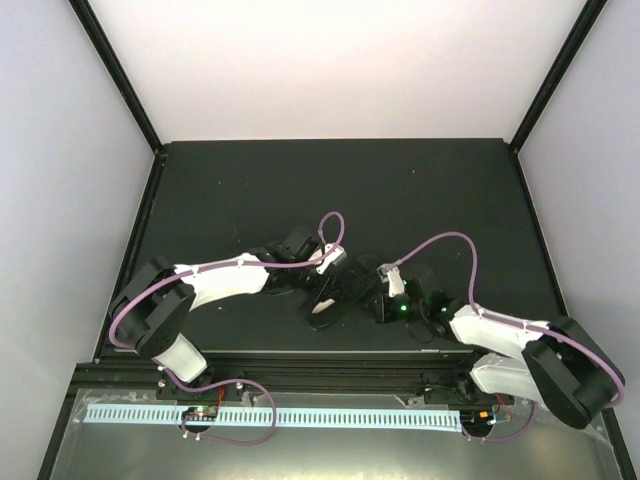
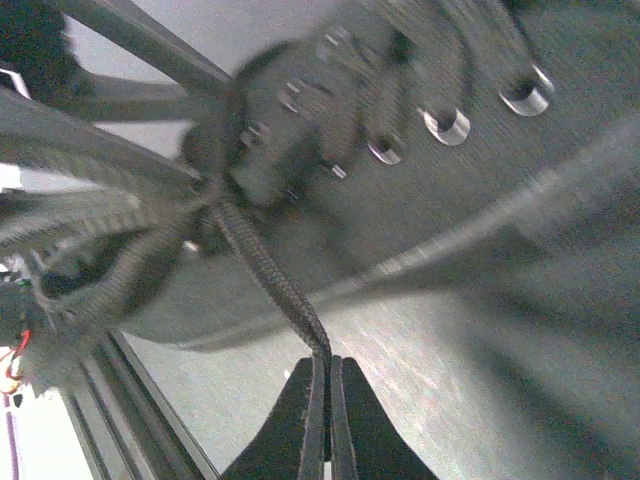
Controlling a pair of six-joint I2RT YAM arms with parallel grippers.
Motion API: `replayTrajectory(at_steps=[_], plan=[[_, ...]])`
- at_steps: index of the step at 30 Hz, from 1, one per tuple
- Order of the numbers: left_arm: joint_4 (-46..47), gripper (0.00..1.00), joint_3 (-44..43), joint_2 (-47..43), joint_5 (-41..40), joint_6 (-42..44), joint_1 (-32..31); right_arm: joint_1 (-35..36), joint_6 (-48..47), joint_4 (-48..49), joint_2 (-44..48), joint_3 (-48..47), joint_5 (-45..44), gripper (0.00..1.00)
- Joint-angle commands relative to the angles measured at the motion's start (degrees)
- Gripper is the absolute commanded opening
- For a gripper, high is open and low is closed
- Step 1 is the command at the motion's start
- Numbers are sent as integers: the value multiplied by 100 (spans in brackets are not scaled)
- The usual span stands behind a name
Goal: Tie the shoes
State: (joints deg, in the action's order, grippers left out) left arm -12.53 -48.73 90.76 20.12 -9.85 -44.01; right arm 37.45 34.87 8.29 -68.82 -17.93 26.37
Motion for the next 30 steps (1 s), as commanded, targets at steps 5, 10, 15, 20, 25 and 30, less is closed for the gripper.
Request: replayTrajectory(at_steps=[5, 10, 15, 20, 25, 30], plan=[[-89, 45, -250, -157, -202, -131, -30, -35, 875, -995, 926, 822, -658, 2], [-104, 55, -275, -489, -323, -329, 8, -28, 1018, -1391, 1386, 835, -891, 2], [161, 65, -84, -850, -122, -792, 271, -34, 752, -1929, 1673, 564, -1169, 20], [744, 67, 305, -798, 700, -1269, 737, 30, 290, -2199, 2273, 212, -1214, 58], [1472, 65, 707, -570, 1391, -1645, 1061, 506, 127, -2125, 2180, -344, -1223, 68], [1834, 65, 762, -294, 1685, -1745, 1176, 1304, 78, -1898, 1277, -993, -1599, 68]])
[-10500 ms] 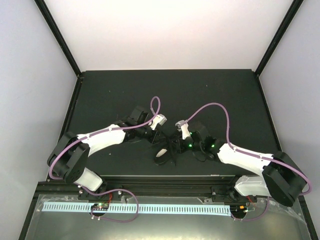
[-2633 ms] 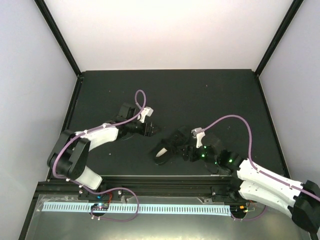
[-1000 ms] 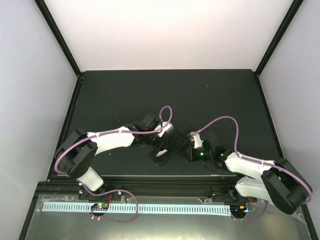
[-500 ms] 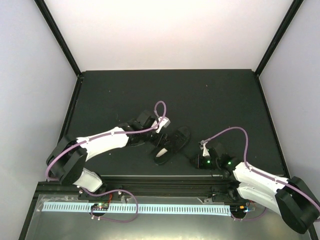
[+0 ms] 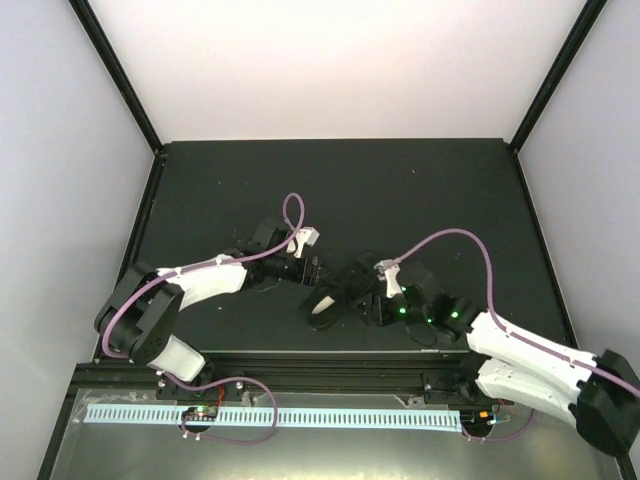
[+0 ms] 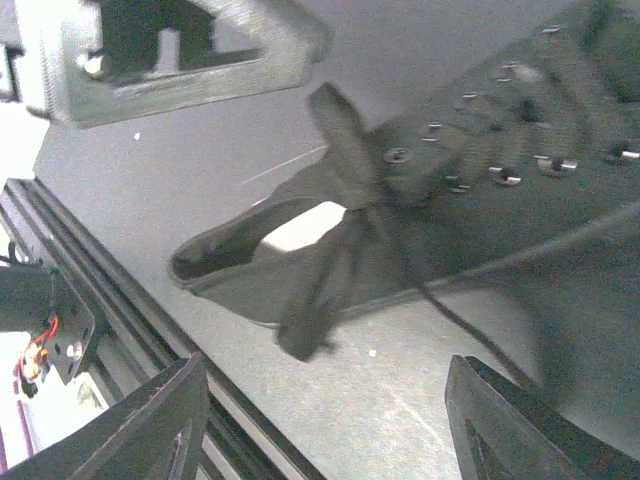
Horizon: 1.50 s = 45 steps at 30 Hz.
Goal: Tie the shoes
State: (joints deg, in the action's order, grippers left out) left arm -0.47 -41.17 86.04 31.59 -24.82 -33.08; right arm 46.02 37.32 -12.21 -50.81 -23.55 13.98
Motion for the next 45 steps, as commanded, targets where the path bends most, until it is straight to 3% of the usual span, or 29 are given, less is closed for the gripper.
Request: replayTrajectory(at_steps=[1, 6, 14, 25, 28, 36, 45], plan=[[697, 65, -3, 244, 589, -265, 95, 565, -172, 175, -719, -552, -435, 68], [826, 65, -22, 444, 641, -298, 115, 843, -102, 169, -1488, -937, -815, 65], [941, 61, -47, 746, 802, -342, 116, 847, -49, 90, -1829, -1100, -1052, 58], [866, 50, -106, 918, 881, -283, 103, 847, -35, -135, -2119, -1315, -1255, 35], [892, 42, -103, 939, 926, -286, 104, 847, -27, -226, -2111, -1330, -1307, 27], [971, 3, -28, 780, 973, -347, 100, 846, 62, -387, -2021, -1312, -1390, 7], [788, 2, -37, 390, 243, -241, 134, 847, 171, -649, -1527, -921, -1327, 2]])
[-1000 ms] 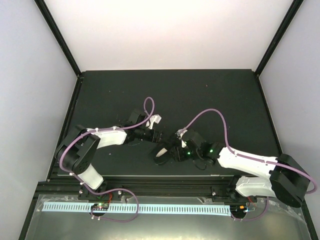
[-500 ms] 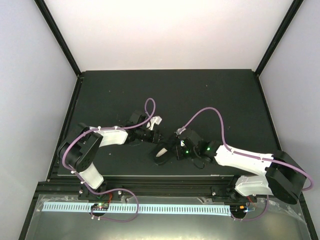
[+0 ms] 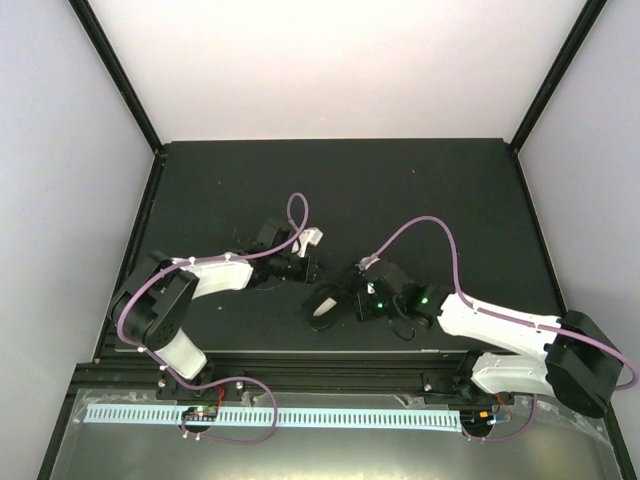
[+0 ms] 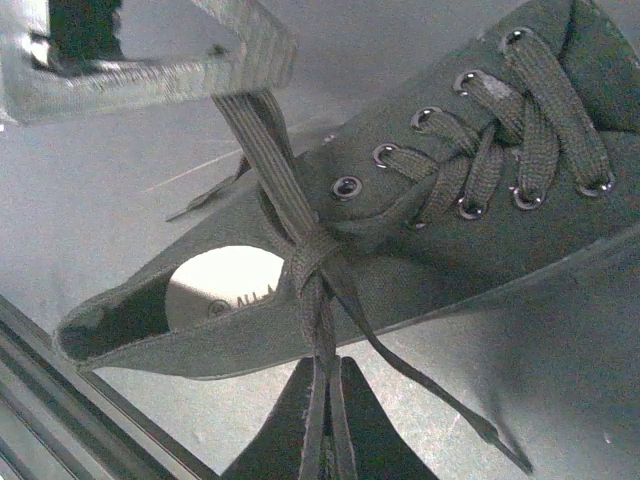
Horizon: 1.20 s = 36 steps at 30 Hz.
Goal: Tie the shoes
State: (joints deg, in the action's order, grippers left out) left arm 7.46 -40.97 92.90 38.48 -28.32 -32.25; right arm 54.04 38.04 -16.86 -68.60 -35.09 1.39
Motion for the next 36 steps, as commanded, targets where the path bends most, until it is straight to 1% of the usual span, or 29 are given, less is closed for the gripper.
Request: replayTrajectory(at_steps=[1, 9, 16, 19, 26, 33, 34, 35, 36], plan=[[-41, 2, -65, -347, -528, 143, 55, 43, 125, -181, 302, 312, -38, 2], [-337, 2, -86, -615, -1132, 387, 149, 45, 346, 275, 474, 986, 424, 2], [-496, 1, 48, -790, -1527, 443, 219, 45, 361, 517, 461, 1248, 564, 1], [-455, 2, 179, -883, -1701, 425, 257, 43, 390, 792, 351, 1391, 588, 2], [-404, 2, 292, -894, -1767, 454, 374, 41, 504, 1342, -67, 1628, 803, 2], [-472, 1, 233, -1073, -1576, 660, 369, 44, 390, 1057, 424, 1536, 622, 2], [-535, 1, 163, -1115, -1478, 706, 369, 45, 329, 908, 505, 1459, 599, 2], [-585, 2, 104, -1161, -1357, 766, 373, 45, 263, 784, 584, 1379, 573, 8], [-619, 5, 46, -1231, -1233, 807, 361, 44, 204, 631, 684, 1291, 523, 18]])
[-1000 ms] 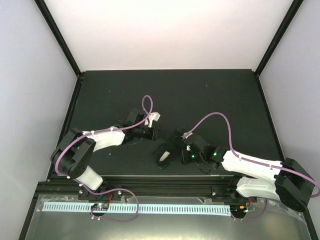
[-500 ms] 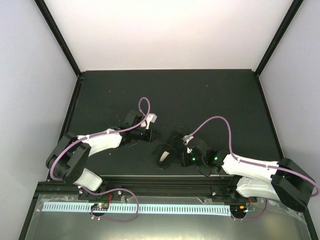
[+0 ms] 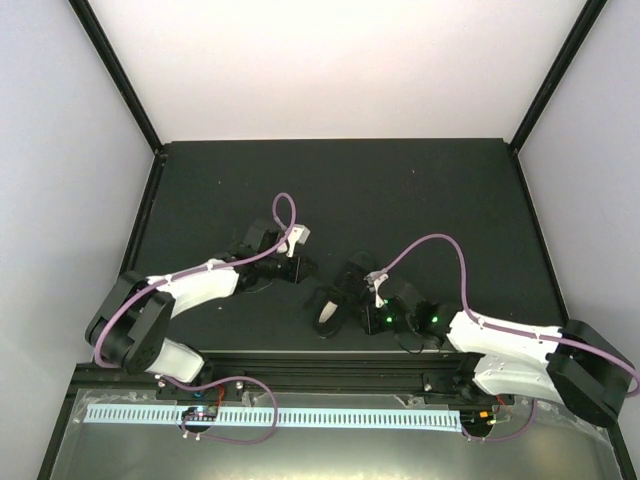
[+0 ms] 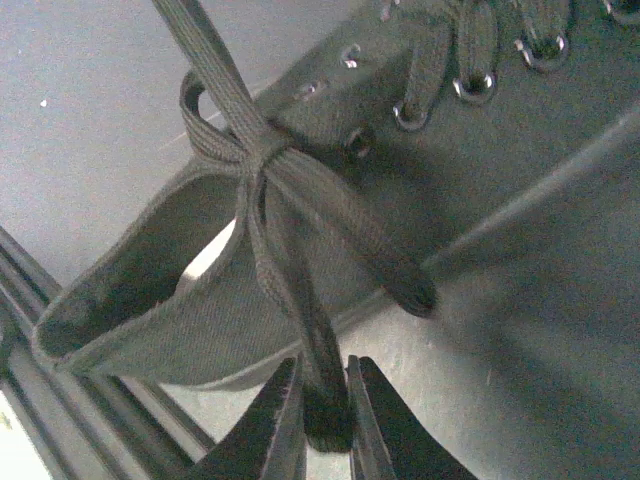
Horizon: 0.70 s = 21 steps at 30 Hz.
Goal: Tie the shoes
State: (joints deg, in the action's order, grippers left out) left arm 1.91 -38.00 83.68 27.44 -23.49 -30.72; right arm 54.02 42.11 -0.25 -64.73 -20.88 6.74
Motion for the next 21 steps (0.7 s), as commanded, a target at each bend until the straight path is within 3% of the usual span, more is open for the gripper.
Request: replayTrajectory(at_steps=[1, 3, 5, 9, 14, 21], plan=[[-97, 19, -316, -395, -41, 365, 200, 47, -267, -1164, 417, -229, -74, 36], [-215, 56, -460, -637, 38, 497, 177, 47, -410, -1446, 671, -481, -278, 66], [-431, 71, -672, -826, 72, 615, 157, 42, -565, -1669, 875, -785, -554, 81], [-916, 72, -1151, -897, 233, 833, 168, -188, -787, -1983, 842, -1512, -994, 92], [-1106, 75, -1480, -717, 192, 951, 406, -1167, -1187, -1540, 179, -2101, -393, 96], [-793, 78, -1177, -957, 279, 833, 2426, -3343, -1920, -1129, -524, -2440, 38, 100]])
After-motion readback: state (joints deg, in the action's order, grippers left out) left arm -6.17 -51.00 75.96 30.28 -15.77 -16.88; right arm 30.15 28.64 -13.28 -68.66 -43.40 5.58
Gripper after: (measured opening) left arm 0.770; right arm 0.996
